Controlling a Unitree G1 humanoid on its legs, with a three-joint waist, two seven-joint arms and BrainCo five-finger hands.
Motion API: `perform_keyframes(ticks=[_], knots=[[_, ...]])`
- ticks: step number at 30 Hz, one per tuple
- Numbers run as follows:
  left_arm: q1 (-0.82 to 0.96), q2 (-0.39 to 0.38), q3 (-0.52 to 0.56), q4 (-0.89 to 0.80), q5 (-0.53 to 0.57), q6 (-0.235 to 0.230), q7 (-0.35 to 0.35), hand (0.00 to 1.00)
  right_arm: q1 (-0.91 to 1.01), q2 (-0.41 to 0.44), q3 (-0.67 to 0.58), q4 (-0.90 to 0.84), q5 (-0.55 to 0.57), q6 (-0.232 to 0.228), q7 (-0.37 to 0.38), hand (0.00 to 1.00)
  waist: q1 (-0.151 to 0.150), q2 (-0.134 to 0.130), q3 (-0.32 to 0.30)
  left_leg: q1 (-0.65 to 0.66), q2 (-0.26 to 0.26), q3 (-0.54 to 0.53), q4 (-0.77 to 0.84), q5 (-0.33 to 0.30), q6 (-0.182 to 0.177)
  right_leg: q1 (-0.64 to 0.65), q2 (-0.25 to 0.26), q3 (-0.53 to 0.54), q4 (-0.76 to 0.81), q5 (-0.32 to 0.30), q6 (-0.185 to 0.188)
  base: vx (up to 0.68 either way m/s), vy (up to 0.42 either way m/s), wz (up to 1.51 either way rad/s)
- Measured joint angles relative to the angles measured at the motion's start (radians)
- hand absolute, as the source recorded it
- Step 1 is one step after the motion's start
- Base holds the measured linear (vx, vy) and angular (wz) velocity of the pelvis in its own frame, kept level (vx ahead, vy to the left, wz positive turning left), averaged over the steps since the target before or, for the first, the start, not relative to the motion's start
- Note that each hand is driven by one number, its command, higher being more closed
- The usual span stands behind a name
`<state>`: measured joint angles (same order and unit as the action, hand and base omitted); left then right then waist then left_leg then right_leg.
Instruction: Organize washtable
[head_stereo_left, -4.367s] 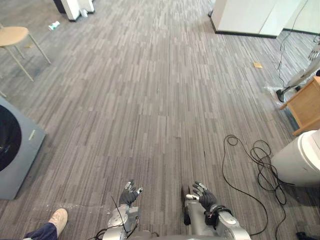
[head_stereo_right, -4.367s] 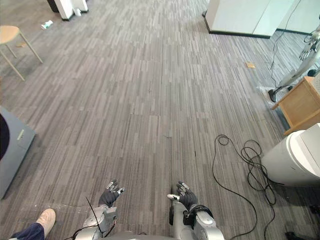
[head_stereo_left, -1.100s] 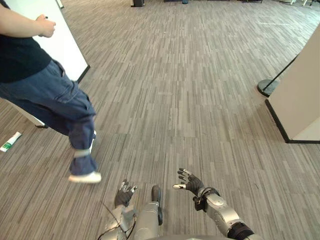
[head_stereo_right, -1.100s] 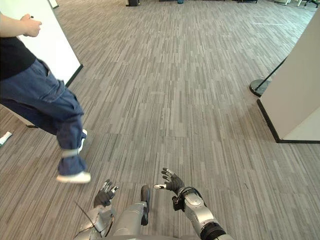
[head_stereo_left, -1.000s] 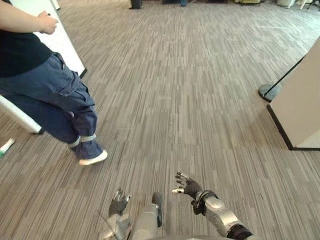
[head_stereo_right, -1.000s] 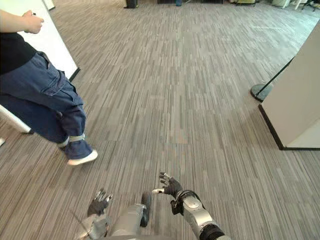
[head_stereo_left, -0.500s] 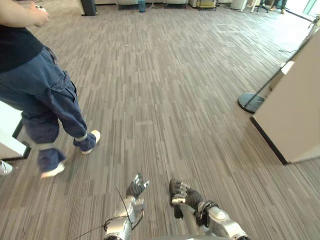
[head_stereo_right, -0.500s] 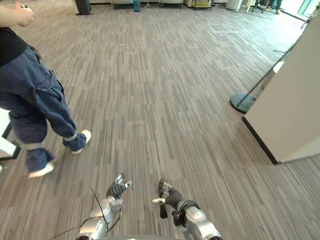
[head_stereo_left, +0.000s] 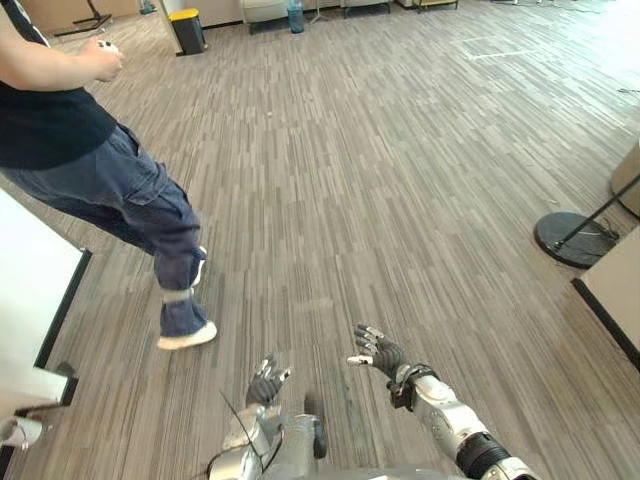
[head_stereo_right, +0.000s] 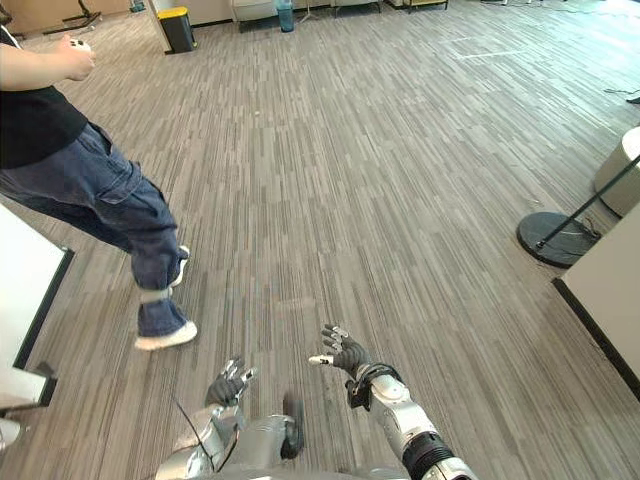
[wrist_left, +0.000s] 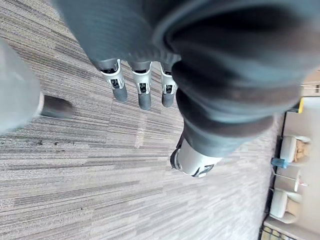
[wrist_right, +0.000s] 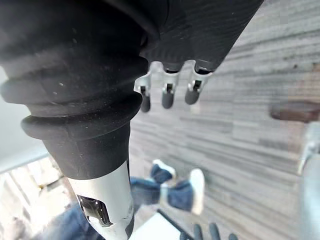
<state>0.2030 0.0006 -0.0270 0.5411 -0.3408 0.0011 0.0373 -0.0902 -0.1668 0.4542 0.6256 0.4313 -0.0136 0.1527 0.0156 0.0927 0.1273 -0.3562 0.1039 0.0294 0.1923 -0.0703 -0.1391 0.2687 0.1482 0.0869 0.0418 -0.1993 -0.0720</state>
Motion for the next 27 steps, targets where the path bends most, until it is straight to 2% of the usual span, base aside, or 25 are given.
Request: perform_keyframes(ticks=[1,2,3,4,5,6,7,9,10,12,13,14,15,16,17,18,19,20,21,24,26,27], knots=[[0.013,0.001,0.009,0.002,0.002,0.002,-0.010,0.00,0.009,0.002,0.009,0.001,0.000,-0.001,0.002,0.00,0.025,-0.009,-0.024,0.010,-0.007,0.014,0.041,0.088,0.018,-0.037,-0.020,-0.002,0.145,-0.070,0.014,0.65,0.259,-0.94],[0.015,-0.003,0.021,0.003,0.003,0.003,-0.014,0.00,0.005,0.000,0.015,0.003,0.000,-0.002,0.004,0.00,0.032,-0.010,-0.023,0.019,-0.004,0.020,0.061,0.111,0.049,-0.085,-0.025,-0.015,0.271,-0.094,0.033,0.83,0.298,-1.25],[0.021,0.001,0.034,0.006,0.008,0.003,-0.014,0.00,0.004,0.009,0.017,0.019,-0.001,-0.003,0.008,0.00,0.030,-0.030,-0.020,0.070,-0.006,0.067,0.101,0.132,0.147,-0.200,-0.076,-0.105,0.605,-0.069,0.038,0.67,0.252,-0.94],[0.018,0.011,0.034,0.012,0.009,0.003,-0.014,0.00,0.011,0.018,0.015,0.020,0.000,-0.003,0.007,0.00,0.025,-0.054,-0.012,0.101,-0.025,0.089,0.121,0.095,0.168,-0.227,-0.117,-0.135,0.712,-0.024,0.024,0.78,0.325,-0.73],[0.017,0.027,0.032,0.018,0.009,0.004,-0.014,0.00,0.029,0.020,0.015,0.019,0.000,-0.003,0.007,0.00,-0.004,-0.076,0.003,0.191,-0.052,0.105,0.124,0.043,0.193,-0.243,-0.176,-0.169,0.855,0.089,0.011,0.50,0.238,-0.23],[0.017,0.026,0.031,0.019,0.009,0.004,-0.015,0.00,0.039,0.016,0.014,0.018,0.000,-0.003,0.007,0.00,-0.008,-0.069,0.008,0.230,-0.056,0.120,0.123,0.017,0.204,-0.256,-0.190,-0.167,0.915,0.081,0.006,0.59,0.284,-0.35],[0.008,0.027,0.032,0.018,0.010,0.001,-0.012,0.00,0.053,0.005,0.009,0.006,-0.001,-0.004,0.006,0.00,-0.009,-0.077,0.008,0.304,-0.057,0.138,0.114,-0.027,0.216,-0.288,-0.196,-0.165,0.980,0.044,-0.008,0.54,0.263,-0.40],[-0.018,0.044,0.032,0.016,0.011,-0.006,-0.008,0.00,0.091,0.000,-0.017,-0.045,-0.001,-0.009,0.006,0.00,-0.030,-0.077,0.010,0.393,-0.072,0.146,0.047,-0.050,0.225,-0.380,-0.188,-0.165,0.943,-0.015,0.022,0.53,0.232,-0.14],[-0.038,0.053,0.024,0.015,0.009,-0.011,-0.005,0.00,0.122,-0.009,-0.034,-0.086,-0.001,-0.011,0.008,0.00,-0.061,-0.081,0.011,0.448,-0.093,0.139,-0.023,-0.060,0.229,-0.479,-0.178,-0.170,0.767,-0.034,0.066,0.44,0.145,0.18],[-0.045,0.058,0.017,0.014,0.009,-0.011,-0.003,0.00,0.143,-0.013,-0.052,-0.095,-0.001,-0.011,0.008,0.00,-0.079,-0.085,0.011,0.474,-0.110,0.143,-0.051,-0.057,0.219,-0.508,-0.176,-0.173,0.561,-0.005,0.099,0.39,0.094,0.27],[-0.045,0.060,0.016,0.011,0.009,-0.011,0.003,0.00,0.166,-0.014,-0.064,-0.097,-0.001,-0.009,0.005,0.00,-0.088,-0.098,0.006,0.498,-0.135,0.138,-0.058,-0.082,0.201,-0.511,-0.183,-0.165,0.344,0.054,0.119,0.50,0.043,0.33],[-0.041,0.059,0.017,0.009,0.010,-0.011,0.010,0.00,0.178,-0.016,-0.064,-0.096,-0.001,-0.004,0.005,0.00,-0.082,-0.107,0.007,0.527,-0.154,0.132,-0.051,-0.114,0.189,-0.515,-0.184,-0.152,0.252,0.119,0.109,0.53,0.019,0.34],[-0.037,0.057,0.018,0.008,0.010,-0.011,0.011,0.00,0.180,-0.015,-0.061,-0.096,-0.002,-0.002,0.005,0.00,-0.085,-0.111,0.005,0.535,-0.159,0.128,-0.039,-0.130,0.180,-0.518,-0.183,-0.146,0.237,0.152,0.102,0.74,-0.049,0.38],[-0.025,0.053,0.021,-0.004,0.016,-0.010,0.011,0.00,0.180,-0.010,-0.060,-0.096,-0.011,-0.002,0.006,0.00,-0.089,-0.127,-0.005,0.543,-0.167,0.107,-0.011,-0.160,0.143,-0.510,-0.184,-0.153,0.211,0.227,0.086,0.77,-0.115,0.56],[-0.014,0.061,0.037,-0.027,0.029,-0.010,0.014,0.00,0.178,-0.004,-0.061,-0.094,-0.027,-0.005,0.007,0.00,-0.086,-0.156,-0.013,0.536,-0.180,0.095,0.056,-0.197,0.107,-0.497,-0.194,-0.159,0.199,0.298,0.034,0.76,-0.127,0.48],[-0.013,0.039,0.061,-0.038,0.032,-0.009,0.024,0.00,0.163,-0.015,-0.070,-0.071,-0.044,-0.006,0.003,0.00,-0.079,-0.114,-0.010,0.503,-0.143,0.080,0.144,-0.231,0.104,-0.496,-0.168,-0.174,0.215,0.294,0.026,0.47,-0.090,0.34],[-0.006,0.025,0.076,-0.051,0.034,-0.009,0.030,0.00,0.152,-0.013,-0.085,-0.058,-0.051,-0.007,0.000,0.00,-0.080,-0.103,-0.016,0.459,-0.124,0.077,0.220,-0.243,0.094,-0.485,-0.161,-0.173,0.191,0.291,0.023,0.38,-0.061,0.19],[-0.003,-0.001,0.110,-0.067,0.039,-0.012,0.034,0.00,0.127,-0.012,-0.122,-0.039,-0.059,-0.007,-0.004,0.00,-0.072,-0.087,-0.009,0.394,-0.091,0.073,0.339,-0.256,0.100,-0.446,-0.142,-0.177,0.126,0.290,0.023,0.49,-0.090,0.20],[-0.004,-0.013,0.130,-0.068,0.043,-0.011,0.043,0.00,0.113,-0.007,-0.158,-0.012,-0.058,-0.008,-0.019,0.00,-0.064,-0.080,-0.002,0.376,-0.054,0.078,0.365,-0.260,0.107,-0.404,-0.128,-0.184,0.087,0.289,0.021,0.45,-0.086,0.19],[0.004,-0.037,0.189,-0.084,0.061,-0.011,0.057,0.00,0.118,0.001,-0.246,-0.001,-0.058,-0.011,-0.046,0.00,-0.057,-0.081,-0.001,0.367,-0.001,0.061,0.287,-0.259,0.104,-0.319,-0.127,-0.199,0.011,0.289,0.020,0.25,0.002,0.13],[0.011,-0.049,0.242,-0.093,0.076,-0.012,0.074,0.00,0.117,-0.016,-0.262,0.001,-0.058,-0.020,-0.056,0.00,-0.057,-0.057,-0.003,0.361,0.038,0.051,0.189,-0.226,0.069,-0.298,-0.108,-0.192,-0.013,0.290,0.024,0.16,0.130,-0.28],[0.018,-0.050,0.269,-0.097,0.082,-0.010,0.080,0.00,0.117,-0.016,-0.280,0.018,-0.061,-0.019,-0.064,0.00,-0.052,-0.049,-0.010,0.363,0.054,0.055,0.144,-0.213,0.059,-0.291,-0.098,-0.167,-0.034,0.300,0.041,0.09,0.190,-0.33]])
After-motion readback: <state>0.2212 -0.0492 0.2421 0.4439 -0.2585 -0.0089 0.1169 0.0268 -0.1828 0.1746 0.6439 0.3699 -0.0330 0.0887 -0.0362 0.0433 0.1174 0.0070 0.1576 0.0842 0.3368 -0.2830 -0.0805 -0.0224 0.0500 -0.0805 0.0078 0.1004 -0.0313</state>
